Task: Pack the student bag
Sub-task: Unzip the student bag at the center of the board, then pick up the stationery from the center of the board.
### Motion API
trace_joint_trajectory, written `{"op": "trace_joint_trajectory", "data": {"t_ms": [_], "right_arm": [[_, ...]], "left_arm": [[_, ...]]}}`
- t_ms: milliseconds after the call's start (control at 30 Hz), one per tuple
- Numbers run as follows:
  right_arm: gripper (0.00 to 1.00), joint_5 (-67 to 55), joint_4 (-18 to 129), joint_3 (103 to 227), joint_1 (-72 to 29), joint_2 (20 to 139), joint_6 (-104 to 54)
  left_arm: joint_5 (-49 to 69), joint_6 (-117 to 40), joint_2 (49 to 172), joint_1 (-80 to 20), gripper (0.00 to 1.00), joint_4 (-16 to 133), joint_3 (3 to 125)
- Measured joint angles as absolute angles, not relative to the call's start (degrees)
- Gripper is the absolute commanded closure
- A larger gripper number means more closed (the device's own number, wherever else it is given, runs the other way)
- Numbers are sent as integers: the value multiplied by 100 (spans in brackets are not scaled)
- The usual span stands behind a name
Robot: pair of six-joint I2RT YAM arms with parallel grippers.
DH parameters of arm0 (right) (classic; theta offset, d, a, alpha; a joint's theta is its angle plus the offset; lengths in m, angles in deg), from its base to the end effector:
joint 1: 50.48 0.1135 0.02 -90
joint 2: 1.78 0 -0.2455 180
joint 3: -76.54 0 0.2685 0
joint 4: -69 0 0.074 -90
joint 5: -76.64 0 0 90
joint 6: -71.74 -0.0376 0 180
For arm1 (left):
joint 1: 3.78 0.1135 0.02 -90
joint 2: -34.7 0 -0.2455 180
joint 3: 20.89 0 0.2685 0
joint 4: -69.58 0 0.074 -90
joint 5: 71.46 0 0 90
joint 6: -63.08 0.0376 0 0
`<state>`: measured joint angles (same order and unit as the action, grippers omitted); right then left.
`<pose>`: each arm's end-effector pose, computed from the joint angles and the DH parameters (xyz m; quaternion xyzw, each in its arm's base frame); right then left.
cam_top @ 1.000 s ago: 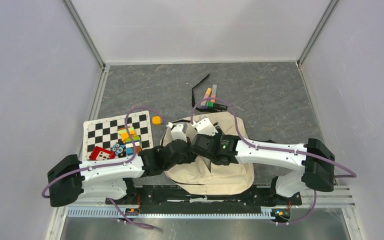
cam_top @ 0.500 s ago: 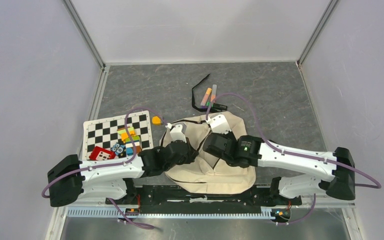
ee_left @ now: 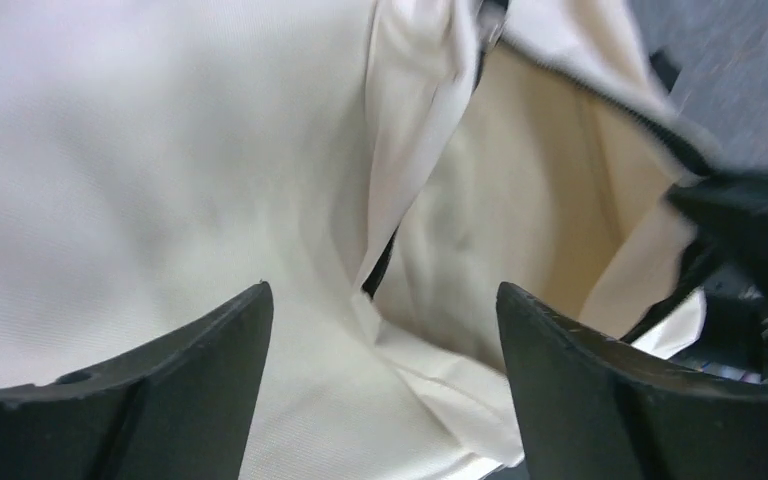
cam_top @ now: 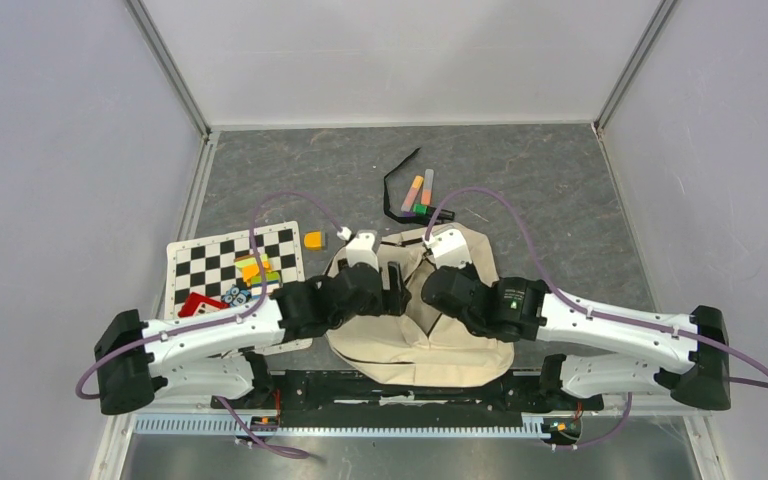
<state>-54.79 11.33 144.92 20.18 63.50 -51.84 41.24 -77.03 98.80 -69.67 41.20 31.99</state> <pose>0.1045 0.2226 0.2678 -0.1813 0.8790 0.0178 0.4407 0.1194 -0.2313 0.2128 0.0388 0.8902 -0.2597 0.3722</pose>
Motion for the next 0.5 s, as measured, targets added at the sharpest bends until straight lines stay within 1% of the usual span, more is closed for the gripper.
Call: {"op": "trace_joint_trajectory", "data": {"t_ms": [67, 133, 233, 333, 400, 500], "right_arm": [[100, -5479, 1188, 14488, 2018, 6341, -5140], [100, -5479, 1249, 14481, 2018, 6341, -5110], [100, -5468, 1337, 14444, 2018, 6341, -5057], [100, -5438, 1422, 14396, 2018, 6341, -4994], [100, -5429, 1468, 14394, 2018, 6341, -4963], [100, -5392, 1553, 14391, 2018, 6341, -4919]], "left_arm": [[4198, -7392, 9838, -6819, 1, 3657, 3706], [4089, -7069, 9687, -6423, 0, 3368, 4027], [3785, -6608, 9442, -5437, 0, 3056, 4235], [3361, -6007, 9412, -4200, 0, 2756, 4405], [3088, -5486, 9567, -3671, 0, 2536, 4569], [2683, -4435, 10234, -2946, 0, 2330, 5015]]}}
